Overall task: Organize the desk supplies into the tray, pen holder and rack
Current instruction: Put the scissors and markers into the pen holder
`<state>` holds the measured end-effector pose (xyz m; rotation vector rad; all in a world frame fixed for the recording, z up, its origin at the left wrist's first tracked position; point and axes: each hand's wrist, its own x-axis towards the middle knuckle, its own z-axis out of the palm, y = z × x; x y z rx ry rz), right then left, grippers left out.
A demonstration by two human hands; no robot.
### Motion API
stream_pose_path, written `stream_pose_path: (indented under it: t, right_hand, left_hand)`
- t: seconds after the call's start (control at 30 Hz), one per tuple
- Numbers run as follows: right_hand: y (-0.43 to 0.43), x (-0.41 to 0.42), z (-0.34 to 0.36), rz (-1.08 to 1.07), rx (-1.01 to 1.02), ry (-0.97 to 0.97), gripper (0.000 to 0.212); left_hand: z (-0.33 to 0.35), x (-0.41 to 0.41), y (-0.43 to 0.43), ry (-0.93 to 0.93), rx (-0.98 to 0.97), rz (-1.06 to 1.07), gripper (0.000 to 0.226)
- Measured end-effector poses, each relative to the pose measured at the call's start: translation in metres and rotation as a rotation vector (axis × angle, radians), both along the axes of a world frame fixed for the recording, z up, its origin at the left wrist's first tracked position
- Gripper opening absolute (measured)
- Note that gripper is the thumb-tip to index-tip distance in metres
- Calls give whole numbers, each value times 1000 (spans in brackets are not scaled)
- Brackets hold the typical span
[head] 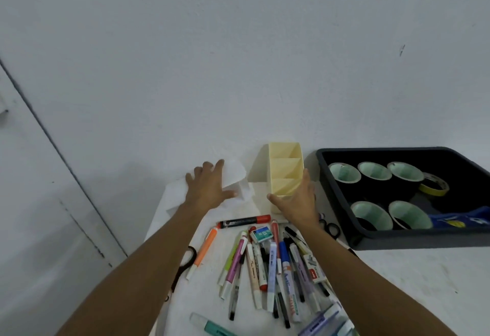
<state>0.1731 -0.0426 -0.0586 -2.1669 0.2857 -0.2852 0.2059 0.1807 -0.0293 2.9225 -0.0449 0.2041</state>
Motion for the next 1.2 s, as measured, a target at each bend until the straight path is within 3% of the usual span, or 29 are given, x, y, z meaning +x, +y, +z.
stream_pose_path:
  t: [0.1, 0.17, 0.23, 0.3, 0.43, 0.63, 1.0, 1.2]
  right_hand:
    - [0, -1, -1, -7, 4, -22, 112]
    - [1, -2, -2, -11, 9, -32, 112]
    - [2, -2, -3, -14, 2, -33, 113]
    - [2, -1, -3, -15, 2, -31, 113]
    - [6, 1, -2, 2, -7, -17, 111]
    - [14, 7, 0, 9, -42, -4, 111]
    - [17, 7, 0, 4, -68, 14, 112]
    - [5, -3, 4, 83, -30, 45, 107]
  left_hand:
    - [20, 10, 5, -185, -461, -89, 103]
    - [26, 14, 9, -191, -829, -136, 109]
    - [26, 13, 8, -161, -1033, -170, 117]
    - [22, 10, 3, -128, -1113, -189, 120]
    - [8, 18, 7, -51, -1125, -167, 115]
    - [9, 25, 22, 4, -1210, -191, 89]
    - [6, 21, 20, -25, -1195, -149, 93]
    - [-6, 4, 10, -227, -975, 5, 122]
